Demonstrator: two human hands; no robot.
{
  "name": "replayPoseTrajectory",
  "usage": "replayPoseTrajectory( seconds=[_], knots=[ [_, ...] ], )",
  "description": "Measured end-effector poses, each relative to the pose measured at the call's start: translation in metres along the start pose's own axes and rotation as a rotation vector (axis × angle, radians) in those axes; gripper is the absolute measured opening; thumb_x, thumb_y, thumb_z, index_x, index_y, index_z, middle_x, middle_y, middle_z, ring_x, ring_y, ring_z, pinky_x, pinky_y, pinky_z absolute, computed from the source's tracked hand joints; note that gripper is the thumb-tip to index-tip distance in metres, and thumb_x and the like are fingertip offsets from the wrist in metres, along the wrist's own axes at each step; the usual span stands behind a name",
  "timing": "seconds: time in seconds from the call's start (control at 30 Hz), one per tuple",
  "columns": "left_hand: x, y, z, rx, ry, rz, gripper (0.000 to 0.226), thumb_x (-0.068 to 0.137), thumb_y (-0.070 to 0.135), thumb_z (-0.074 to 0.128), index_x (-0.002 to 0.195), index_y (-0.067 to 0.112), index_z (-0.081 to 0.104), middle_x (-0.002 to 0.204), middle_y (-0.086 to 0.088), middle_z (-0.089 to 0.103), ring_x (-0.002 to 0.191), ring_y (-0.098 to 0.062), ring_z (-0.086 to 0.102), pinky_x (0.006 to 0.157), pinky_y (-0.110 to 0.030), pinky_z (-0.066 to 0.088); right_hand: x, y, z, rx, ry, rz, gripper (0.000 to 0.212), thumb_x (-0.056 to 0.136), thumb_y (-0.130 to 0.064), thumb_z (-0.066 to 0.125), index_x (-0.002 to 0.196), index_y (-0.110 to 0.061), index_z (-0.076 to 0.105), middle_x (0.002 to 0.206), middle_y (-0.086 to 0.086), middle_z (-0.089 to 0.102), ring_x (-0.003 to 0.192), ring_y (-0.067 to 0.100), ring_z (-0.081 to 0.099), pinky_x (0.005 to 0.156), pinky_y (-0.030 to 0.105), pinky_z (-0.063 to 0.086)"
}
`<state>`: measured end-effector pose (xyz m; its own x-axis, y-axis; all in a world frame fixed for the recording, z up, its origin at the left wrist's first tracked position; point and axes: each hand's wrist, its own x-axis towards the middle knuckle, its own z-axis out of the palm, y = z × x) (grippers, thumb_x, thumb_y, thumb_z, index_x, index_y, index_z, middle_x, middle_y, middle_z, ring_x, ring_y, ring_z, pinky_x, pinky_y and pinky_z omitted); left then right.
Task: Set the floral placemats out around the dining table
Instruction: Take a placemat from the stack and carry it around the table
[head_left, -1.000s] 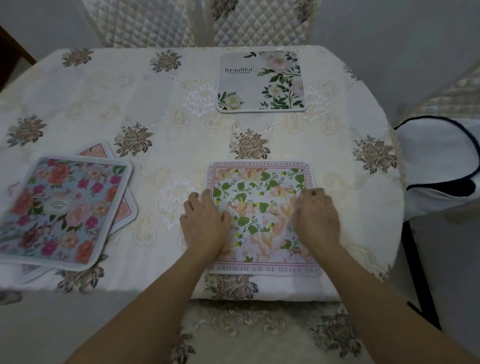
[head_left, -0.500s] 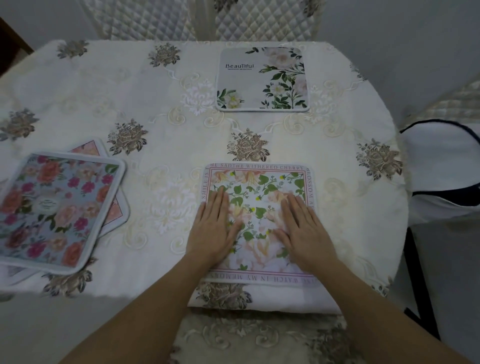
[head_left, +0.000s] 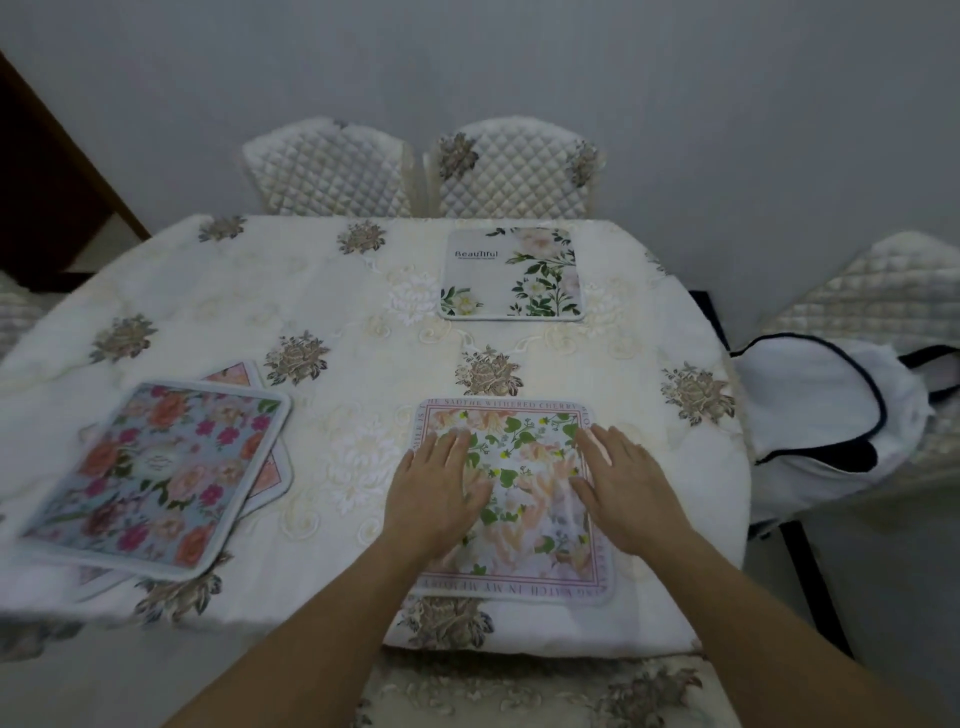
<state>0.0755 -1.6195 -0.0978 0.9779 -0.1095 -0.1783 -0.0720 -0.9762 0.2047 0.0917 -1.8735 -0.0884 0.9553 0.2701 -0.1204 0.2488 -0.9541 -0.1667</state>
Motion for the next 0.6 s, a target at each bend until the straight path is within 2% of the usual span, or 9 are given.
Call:
replayPoseTrajectory(
  seconds=[0.1,0.17,0.23,0.3,0.4,0.5,0.6],
  knots=[
    [-0.013,0.016,-0.028,0.021,0.070,0.016,0.078,0.093,0.067,0.023,0.157,0.025,0.012,0.164,-0.001,0.020,0.151,-0.023,0.016,0.122,-0.044,0.018,-0.010,-0.009,-0.028,0.010,0.070,-0.002,0.074,0.089,-0.057,0.012,0.150,-0.020,0.031,0.153,0.009,0.038,0.142,0.029,0.031,0.113,0.047,0.030],
    [-0.023,0.026,-0.046,0.044,0.137,0.047,0.083,0.086,0.069,0.018,0.156,0.025,0.020,0.161,-0.001,0.029,0.148,-0.024,0.024,0.120,-0.044,0.022,-0.019,-0.016,-0.045,0.014,0.161,-0.022,0.063,0.091,-0.050,0.031,0.144,-0.018,0.043,0.144,0.009,0.049,0.134,0.030,0.043,0.107,0.048,0.039],
    [-0.031,0.033,-0.061,0.069,0.212,0.069,0.081,0.085,0.067,0.024,0.153,0.024,0.030,0.156,-0.002,0.039,0.144,-0.025,0.034,0.117,-0.045,0.028,-0.029,-0.024,-0.059,0.032,0.256,-0.022,0.056,0.087,-0.043,0.049,0.136,-0.018,0.052,0.136,0.008,0.056,0.127,0.030,0.050,0.102,0.047,0.043],
    [-0.036,0.039,-0.073,0.109,0.289,0.087,0.077,0.086,0.065,0.029,0.149,0.022,0.039,0.149,-0.003,0.049,0.137,-0.027,0.045,0.113,-0.047,0.036,-0.039,-0.034,-0.070,0.048,0.318,-0.020,0.055,0.082,-0.040,0.059,0.132,-0.018,0.056,0.131,0.008,0.059,0.122,0.029,0.053,0.100,0.047,0.044],
    [-0.043,0.042,-0.084,0.130,0.350,0.085,0.074,0.086,0.064,0.033,0.147,0.022,0.043,0.145,-0.003,0.054,0.133,-0.027,0.049,0.110,-0.050,0.039,-0.049,-0.045,-0.078,0.033,0.368,-0.067,0.054,0.081,-0.039,0.059,0.130,-0.017,0.058,0.128,0.007,0.061,0.119,0.028,0.056,0.097,0.046,0.047],
    [-0.054,0.041,-0.088,0.138,0.356,0.051,0.074,0.087,0.063,0.034,0.148,0.023,0.040,0.146,-0.001,0.053,0.134,-0.027,0.047,0.111,-0.050,0.037,-0.055,-0.051,-0.078,0.018,0.358,-0.109,0.054,0.082,-0.042,0.054,0.130,-0.018,0.057,0.128,0.006,0.061,0.118,0.027,0.056,0.096,0.045,0.048],
    [-0.066,0.034,-0.085,0.149,0.360,0.015,0.072,0.086,0.063,0.039,0.145,0.022,0.046,0.141,-0.002,0.057,0.130,-0.027,0.051,0.109,-0.050,0.041,-0.056,-0.055,-0.074,0.027,0.333,-0.127,0.053,0.082,-0.044,0.052,0.130,-0.021,0.057,0.129,0.005,0.060,0.120,0.025,0.055,0.097,0.045,0.046]
  ],
)
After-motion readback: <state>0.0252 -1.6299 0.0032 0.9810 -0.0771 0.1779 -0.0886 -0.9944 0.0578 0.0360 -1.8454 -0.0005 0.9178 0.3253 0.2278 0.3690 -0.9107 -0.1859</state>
